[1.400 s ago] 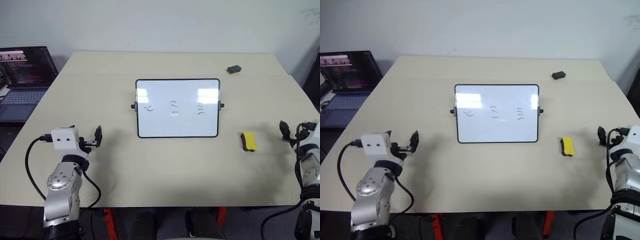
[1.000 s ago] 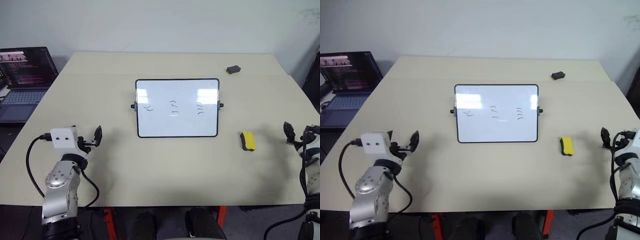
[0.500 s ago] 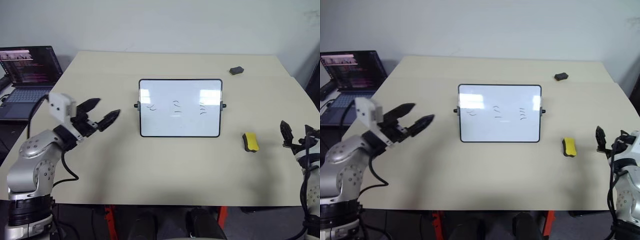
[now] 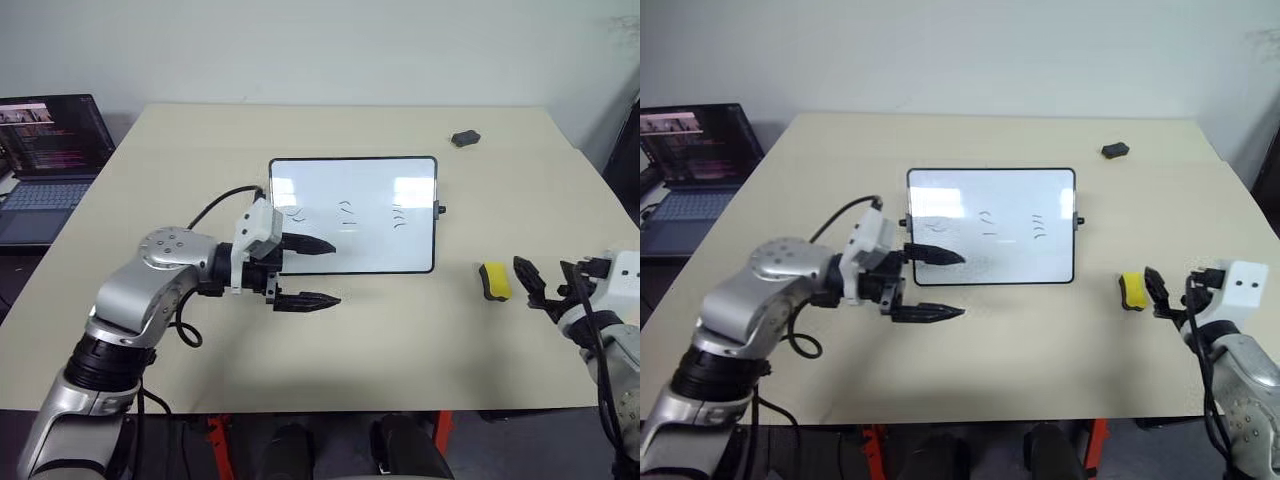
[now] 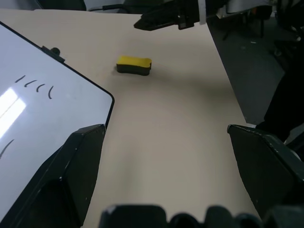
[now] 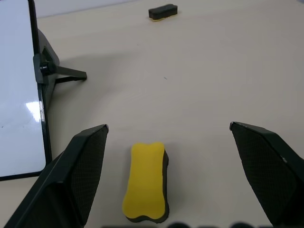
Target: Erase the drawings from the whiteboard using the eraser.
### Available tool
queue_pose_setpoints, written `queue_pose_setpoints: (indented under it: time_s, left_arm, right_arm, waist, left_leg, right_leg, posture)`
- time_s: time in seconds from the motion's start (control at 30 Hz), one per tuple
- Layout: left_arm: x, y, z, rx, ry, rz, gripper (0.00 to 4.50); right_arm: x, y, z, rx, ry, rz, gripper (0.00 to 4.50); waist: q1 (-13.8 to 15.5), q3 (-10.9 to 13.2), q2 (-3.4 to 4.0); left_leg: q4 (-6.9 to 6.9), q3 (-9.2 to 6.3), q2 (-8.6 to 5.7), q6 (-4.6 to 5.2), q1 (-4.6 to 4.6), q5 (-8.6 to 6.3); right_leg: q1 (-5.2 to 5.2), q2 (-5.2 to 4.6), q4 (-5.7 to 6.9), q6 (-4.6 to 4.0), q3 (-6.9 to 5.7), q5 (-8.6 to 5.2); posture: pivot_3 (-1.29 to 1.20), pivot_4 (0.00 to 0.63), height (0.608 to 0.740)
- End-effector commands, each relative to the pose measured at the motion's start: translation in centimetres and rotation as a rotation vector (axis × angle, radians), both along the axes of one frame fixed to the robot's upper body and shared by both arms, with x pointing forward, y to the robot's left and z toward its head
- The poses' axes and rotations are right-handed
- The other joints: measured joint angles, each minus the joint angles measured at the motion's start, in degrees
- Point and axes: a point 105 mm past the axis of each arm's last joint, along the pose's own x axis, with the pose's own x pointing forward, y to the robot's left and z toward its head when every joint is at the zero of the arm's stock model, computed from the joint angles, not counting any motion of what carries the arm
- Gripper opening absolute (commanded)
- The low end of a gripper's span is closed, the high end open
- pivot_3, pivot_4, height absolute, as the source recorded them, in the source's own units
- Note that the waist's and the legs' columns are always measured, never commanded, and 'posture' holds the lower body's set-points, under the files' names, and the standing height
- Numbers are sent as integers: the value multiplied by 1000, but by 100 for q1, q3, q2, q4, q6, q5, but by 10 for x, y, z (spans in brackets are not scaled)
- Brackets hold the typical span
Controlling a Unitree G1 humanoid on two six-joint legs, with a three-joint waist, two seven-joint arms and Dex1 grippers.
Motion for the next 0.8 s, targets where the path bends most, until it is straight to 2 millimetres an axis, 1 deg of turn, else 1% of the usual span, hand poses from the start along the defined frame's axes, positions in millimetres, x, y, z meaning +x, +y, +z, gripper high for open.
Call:
queue_pose_setpoints:
  time_s: [0.03, 0.1, 0.17, 0.23, 0.33, 0.47, 0.57, 0.8]
  left_arm:
    - [0, -6, 4, 3, -63, -24, 4500]
    - [-2, -6, 2, 7, -60, -34, 4500]
    - [-1, -8, -2, 3, -61, -32, 4500]
    - [-1, -11, -6, 10, -57, -43, 4500]
    - [-2, -17, -7, 9, -67, -56, 4500]
    - [-4, -20, -9, 19, -75, -72, 4500]
    - [-4, -22, -12, 28, -78, -82, 4500]
    - [-2, -23, -17, 22, -83, -61, 4500]
  right_arm:
    - [8, 9, 0, -39, 14, -5, 4459]
    - [12, 12, -3, -23, 29, -25, 4459]
    - [18, 19, -8, -94, 51, 13, 4459]
    - [23, 24, -11, -119, 61, 33, 4459]
    - [28, 22, -15, -91, 68, 18, 4459]
    - [35, 20, -21, -100, 82, 17, 4459]
    - [40, 11, -23, -88, 87, -20, 4459]
    - [41, 7, -33, -86, 113, -6, 4459]
  waist:
    - [-2, 0, 0]
    - [-4, 0, 0]
    - [3, 0, 0]
    - [4, 0, -1]
    - [6, 1, -1]
    - [7, 1, -1]
    - [4, 0, -1]
    - [2, 0, -1]
  left_leg:
    - [0, 0, -1, 0, -2, 0]
    - [-1, 1, -1, 0, -4, 0]
    - [-1, -1, -1, 0, -6, 0]
    - [-1, -3, -2, 1, -8, -1]
    - [0, -4, -3, 1, -9, -1]
    - [0, -5, -3, 1, -11, -1]
    - [0, -6, -2, 1, -10, -1]
    - [0, -6, -2, 1, -11, -1]
  right_leg:
    - [-1, 0, -1, 0, 0, 0]
    - [-4, 0, -1, 0, 1, 0]
    - [-5, -1, -1, 0, -1, 0]
    - [-5, -1, -3, 0, -4, 0]
    - [-5, -1, -4, 0, -5, 0]
    - [-6, -2, -2, 0, -6, 0]
    - [-6, -2, -1, -1, -6, 1]
    - [-6, -2, -1, -1, -7, 1]
  posture:
    - [0, 150, 740]
    - [0, 150, 740]
    - [0, 150, 740]
    - [0, 150, 740]
    - [0, 150, 740]
    - [0, 150, 740]
    - [0, 150, 740]
    - [0, 150, 740]
